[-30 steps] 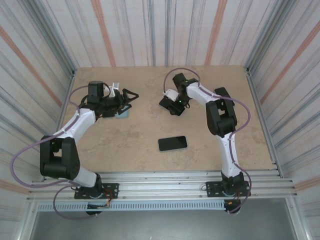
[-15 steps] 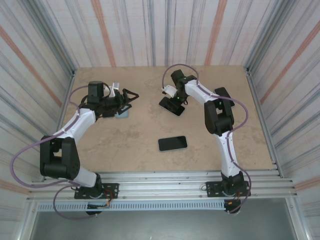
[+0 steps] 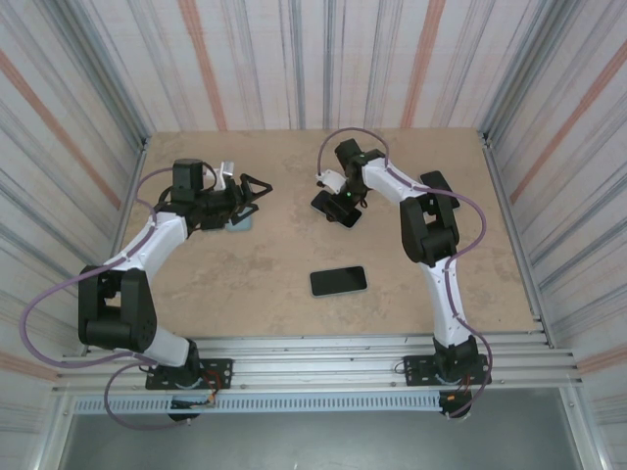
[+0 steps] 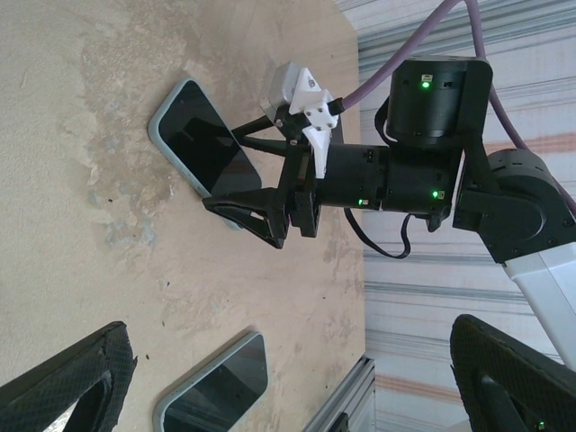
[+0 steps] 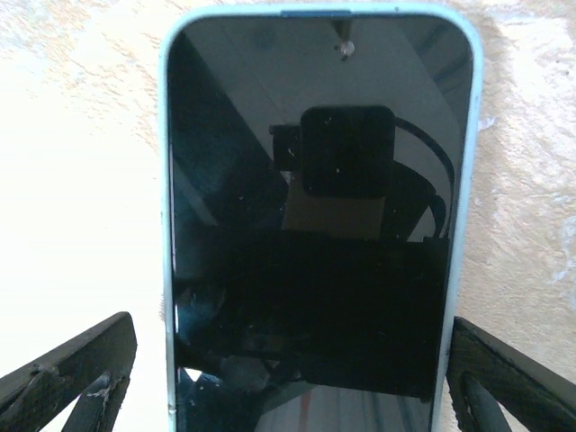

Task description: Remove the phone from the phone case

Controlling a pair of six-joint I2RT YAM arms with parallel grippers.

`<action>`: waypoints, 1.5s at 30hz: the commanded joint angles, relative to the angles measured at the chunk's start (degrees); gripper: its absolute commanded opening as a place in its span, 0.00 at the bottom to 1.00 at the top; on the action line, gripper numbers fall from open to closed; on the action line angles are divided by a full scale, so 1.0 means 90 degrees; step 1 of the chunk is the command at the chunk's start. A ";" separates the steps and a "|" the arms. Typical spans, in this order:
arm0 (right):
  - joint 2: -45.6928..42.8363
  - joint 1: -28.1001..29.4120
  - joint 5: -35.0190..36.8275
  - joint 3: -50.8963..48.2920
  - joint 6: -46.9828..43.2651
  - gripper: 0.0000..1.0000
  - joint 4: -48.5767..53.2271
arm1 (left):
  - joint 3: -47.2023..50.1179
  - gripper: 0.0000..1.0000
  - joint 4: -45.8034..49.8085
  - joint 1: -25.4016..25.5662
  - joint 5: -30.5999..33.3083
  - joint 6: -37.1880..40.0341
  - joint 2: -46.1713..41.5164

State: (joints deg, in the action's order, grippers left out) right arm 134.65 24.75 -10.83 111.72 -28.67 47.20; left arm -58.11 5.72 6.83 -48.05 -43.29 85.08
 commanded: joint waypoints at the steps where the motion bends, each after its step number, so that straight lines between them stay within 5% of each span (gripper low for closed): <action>1: -0.0117 0.0033 0.0363 -0.0096 0.0119 0.90 0.0272 | -0.0014 0.94 -0.0009 0.0032 -0.0139 0.0123 -0.0011; 13: 0.0138 0.0121 0.1114 -0.0127 0.0205 0.88 0.0560 | -0.0039 0.94 0.0088 0.0032 -0.0130 0.0190 -0.0001; 37: 0.0421 0.0218 0.0856 -0.0086 0.0441 0.85 0.0127 | -0.0194 0.94 0.0112 0.0042 -0.0169 0.0232 0.0234; 45: 0.0513 0.0209 0.0899 0.0057 0.0452 0.67 0.0214 | -0.0175 0.94 0.0126 0.0042 -0.0177 0.0240 0.0235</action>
State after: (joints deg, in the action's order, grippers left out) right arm 135.39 26.35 -3.81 112.64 -25.58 48.71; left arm -58.19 6.15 6.83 -48.47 -42.19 86.91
